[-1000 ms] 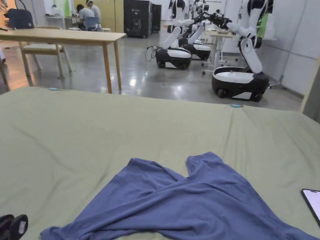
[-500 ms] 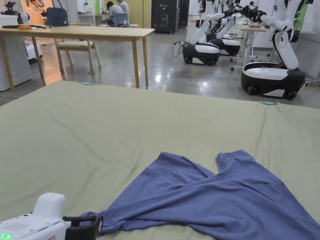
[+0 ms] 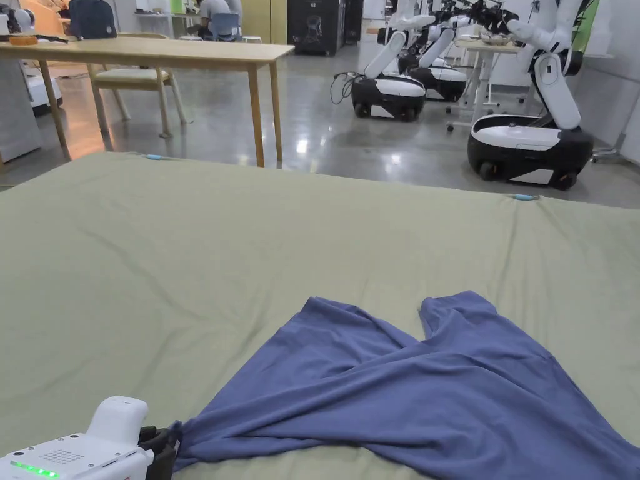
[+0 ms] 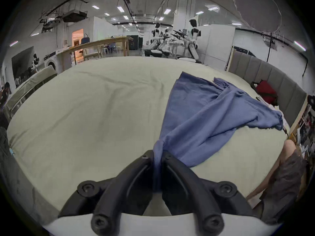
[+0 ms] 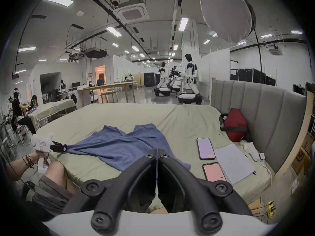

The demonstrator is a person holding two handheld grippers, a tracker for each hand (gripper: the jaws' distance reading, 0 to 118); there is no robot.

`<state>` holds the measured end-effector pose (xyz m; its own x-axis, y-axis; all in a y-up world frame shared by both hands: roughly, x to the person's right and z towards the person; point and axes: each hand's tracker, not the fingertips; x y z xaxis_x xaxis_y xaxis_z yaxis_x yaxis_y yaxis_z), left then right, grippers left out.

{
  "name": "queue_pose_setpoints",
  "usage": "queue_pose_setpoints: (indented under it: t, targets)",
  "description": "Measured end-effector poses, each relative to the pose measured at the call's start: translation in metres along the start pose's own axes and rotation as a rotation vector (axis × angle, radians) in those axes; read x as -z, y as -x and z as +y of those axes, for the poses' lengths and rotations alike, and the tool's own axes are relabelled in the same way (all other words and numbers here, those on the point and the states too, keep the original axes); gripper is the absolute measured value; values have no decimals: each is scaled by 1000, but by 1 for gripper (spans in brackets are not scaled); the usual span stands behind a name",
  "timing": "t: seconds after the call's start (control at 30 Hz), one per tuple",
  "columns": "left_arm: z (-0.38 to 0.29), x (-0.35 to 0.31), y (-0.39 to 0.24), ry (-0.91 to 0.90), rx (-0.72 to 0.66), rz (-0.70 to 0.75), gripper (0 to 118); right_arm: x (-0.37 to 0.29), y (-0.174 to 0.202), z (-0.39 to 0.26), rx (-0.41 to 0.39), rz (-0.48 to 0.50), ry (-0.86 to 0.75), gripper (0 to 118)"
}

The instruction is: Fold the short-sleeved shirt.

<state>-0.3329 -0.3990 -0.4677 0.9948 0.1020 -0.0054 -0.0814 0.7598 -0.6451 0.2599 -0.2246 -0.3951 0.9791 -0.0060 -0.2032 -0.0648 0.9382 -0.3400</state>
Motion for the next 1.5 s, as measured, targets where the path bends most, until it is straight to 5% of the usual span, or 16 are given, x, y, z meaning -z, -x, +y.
queue_pose_setpoints:
  t: [0.27, 0.6, 0.63, 0.67, 0.73, 0.93, 1.1, 1.17, 1.2, 1.3, 1.4, 1.5]
  targets:
    - [3, -9, 3, -31, 6, -21, 7, 89, 2, 39, -90, 105, 41, 2]
    - [5, -7, 1, -28, -23, -43, 7, 365, -4, 94, -239, 274, 336, 4]
    - [5, -7, 1, -26, -24, -41, 7, 385, -3, 89, -259, 273, 370, 13]
    - [5, -8, 0, -24, -29, -40, 7, 403, -3, 84, -274, 287, 416, 39]
    - [7, -9, -3, -24, -39, -40, 7, 433, -1, 73, -261, 276, 502, 118]
    - [11, -7, -7, -11, -47, -38, 7, 484, -7, 39, -316, 195, 629, 114]
    - [13, -7, -10, -10, -41, -31, 7, 500, -24, 12, -294, 50, 753, 99]
    - [13, -7, -13, -9, -37, -30, 7, 494, -28, 12, -154, 105, 722, 91]
    - [13, -7, -15, -10, -35, -27, 7, 492, -28, 12, -149, 103, 726, 86]
    - [13, -6, -16, -8, -32, -21, 7, 477, -20, 14, -208, 120, 681, 61]
    - [13, -6, -17, -8, -27, -17, 7, 461, 0, 8, -320, 112, 603, 4]
    - [15, -5, -18, -8, -23, -11, 7, 447, 19, -1, -399, 64, 571, 2]
